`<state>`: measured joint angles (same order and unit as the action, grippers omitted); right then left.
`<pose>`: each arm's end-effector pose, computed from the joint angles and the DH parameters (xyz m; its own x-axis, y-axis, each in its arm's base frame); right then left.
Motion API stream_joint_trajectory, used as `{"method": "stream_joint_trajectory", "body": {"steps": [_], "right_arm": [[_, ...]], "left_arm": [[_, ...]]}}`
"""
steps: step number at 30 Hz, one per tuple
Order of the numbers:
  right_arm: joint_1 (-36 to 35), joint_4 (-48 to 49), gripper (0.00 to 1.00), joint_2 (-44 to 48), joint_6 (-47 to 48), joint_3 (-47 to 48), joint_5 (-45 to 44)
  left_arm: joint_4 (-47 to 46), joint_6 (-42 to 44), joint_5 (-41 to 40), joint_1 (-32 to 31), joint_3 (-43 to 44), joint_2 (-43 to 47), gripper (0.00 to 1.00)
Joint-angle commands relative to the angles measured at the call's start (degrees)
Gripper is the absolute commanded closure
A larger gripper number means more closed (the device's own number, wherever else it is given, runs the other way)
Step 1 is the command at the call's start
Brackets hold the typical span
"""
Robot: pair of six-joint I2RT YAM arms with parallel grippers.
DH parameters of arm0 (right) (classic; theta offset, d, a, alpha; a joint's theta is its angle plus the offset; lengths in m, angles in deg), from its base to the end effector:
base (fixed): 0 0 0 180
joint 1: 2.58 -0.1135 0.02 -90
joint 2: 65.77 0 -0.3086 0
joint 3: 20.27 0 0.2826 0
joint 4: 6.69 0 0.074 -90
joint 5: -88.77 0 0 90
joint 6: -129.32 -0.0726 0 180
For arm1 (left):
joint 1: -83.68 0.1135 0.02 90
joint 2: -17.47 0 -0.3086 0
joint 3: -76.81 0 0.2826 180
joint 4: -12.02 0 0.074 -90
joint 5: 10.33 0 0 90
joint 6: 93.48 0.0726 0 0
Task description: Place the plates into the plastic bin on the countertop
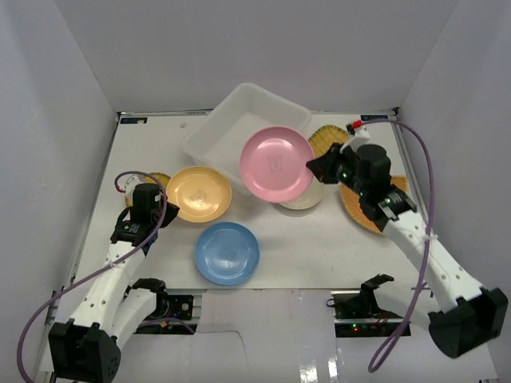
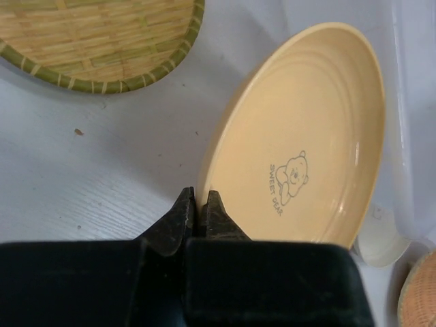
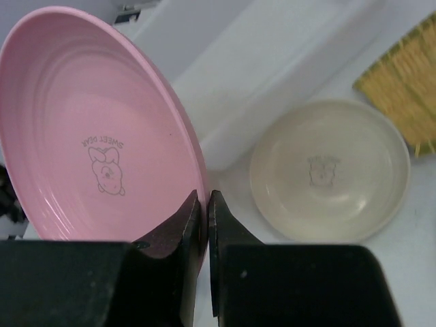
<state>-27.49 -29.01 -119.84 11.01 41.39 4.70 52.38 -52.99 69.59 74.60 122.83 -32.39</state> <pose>0.2331 0.1165 0.3635 -0.4447 0.3136 -0.8390 -0.3393 0.8080 0.4818 0.2067 -0.0202 0.2291 -0.4709 -0.6830 -0.5583 -0.5031 0.7278 -0.4660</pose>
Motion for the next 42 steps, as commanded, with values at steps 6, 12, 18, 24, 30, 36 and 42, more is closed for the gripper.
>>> {"method": "stream_joint_trajectory", "body": {"steps": [6,12,18,24,30,36,42], "right_arm": [[-0.2,13.9,0.92,-37.4,2.6,30.1,-5.8],[-0.9,7.3,0.90,-57.8,3.8,50.5,-7.3],[-2.0,7.4,0.26,-57.0,5.2,50.4,-6.5],[-1.9,8.1,0.26,-44.7,6.9,42.1,-10.1],[-0.7,9.4,0.46,-27.2,5.9,14.4,-18.3],[2.4,11.8,0.23,-21.5,3.6,-3.9,-18.5],[6.0,13.6,0.19,-25.7,1.8,-6.5,-16.9]], "left_arm": [[4.7,4.2,1.6,-0.1,10.1,8.5,1.00],[1.5,6.5,1.9,-0.1,19.6,7.1,1.00],[-7.2,5.0,5.0,-0.1,26.4,-7.1,1.00],[-12.6,3.0,7.1,-0.7,34.4,-26.6,1.00],[-13.4,6.0,5.4,-3.8,44.0,-42.8,0.96],[-13.1,8.6,6.1,-5.0,50.4,-49.4,0.21],[-12.3,12.7,5.9,-6.4,47.1,-37.1,0.02]]}}
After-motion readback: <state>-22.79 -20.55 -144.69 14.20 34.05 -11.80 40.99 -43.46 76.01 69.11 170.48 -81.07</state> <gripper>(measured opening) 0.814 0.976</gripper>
